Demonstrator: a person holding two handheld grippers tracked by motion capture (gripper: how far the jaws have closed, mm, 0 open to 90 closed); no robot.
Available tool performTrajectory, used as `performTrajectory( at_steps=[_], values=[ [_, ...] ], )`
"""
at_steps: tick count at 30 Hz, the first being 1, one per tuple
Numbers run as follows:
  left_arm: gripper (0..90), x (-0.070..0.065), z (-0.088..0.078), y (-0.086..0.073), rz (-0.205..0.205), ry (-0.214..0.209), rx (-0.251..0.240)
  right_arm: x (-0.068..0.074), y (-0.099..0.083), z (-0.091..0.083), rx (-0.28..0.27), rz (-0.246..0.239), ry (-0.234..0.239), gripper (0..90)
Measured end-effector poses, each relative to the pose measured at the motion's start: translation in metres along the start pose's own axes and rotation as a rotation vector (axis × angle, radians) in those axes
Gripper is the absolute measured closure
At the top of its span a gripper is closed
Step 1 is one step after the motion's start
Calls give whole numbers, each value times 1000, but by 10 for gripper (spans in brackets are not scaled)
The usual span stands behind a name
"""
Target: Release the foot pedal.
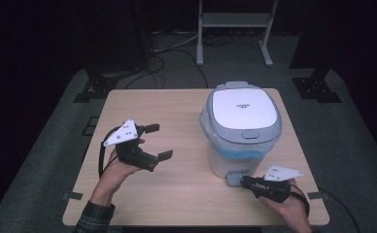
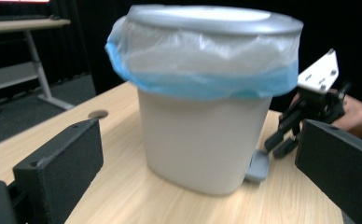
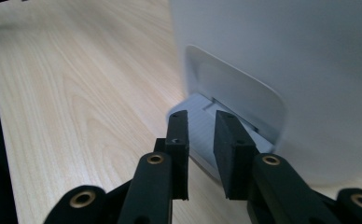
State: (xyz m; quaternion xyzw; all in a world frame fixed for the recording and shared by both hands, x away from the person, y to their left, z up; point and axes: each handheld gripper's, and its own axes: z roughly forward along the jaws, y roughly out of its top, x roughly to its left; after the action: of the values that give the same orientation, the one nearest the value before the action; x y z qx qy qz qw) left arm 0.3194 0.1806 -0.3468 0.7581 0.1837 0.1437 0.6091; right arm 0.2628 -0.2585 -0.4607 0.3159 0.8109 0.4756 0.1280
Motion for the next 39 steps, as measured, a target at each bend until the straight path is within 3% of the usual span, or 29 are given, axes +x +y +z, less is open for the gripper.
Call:
performTrajectory(
  at_steps=[9, 16, 26, 32, 33, 39],
  values=[
    [0, -4, -26, -30, -17, 67, 41, -17, -14, -24, -4, 33, -86, 696],
    [0, -9, -36, -57, -45, 110, 117, -31, -24, -31, 24, 50, -138, 641],
    [0, -17, -46, -103, -82, 170, 302, -44, -34, -31, 91, 58, -206, 496],
    [0, -20, -45, -128, -72, 205, 460, -49, -39, -29, 126, 68, -231, 409],
    [0, -21, -44, -133, -68, 201, 492, -50, -39, -28, 134, 68, -235, 399],
    [0, -22, -39, -147, -78, 175, 571, -52, -41, -27, 148, 71, -244, 375]
  ],
)
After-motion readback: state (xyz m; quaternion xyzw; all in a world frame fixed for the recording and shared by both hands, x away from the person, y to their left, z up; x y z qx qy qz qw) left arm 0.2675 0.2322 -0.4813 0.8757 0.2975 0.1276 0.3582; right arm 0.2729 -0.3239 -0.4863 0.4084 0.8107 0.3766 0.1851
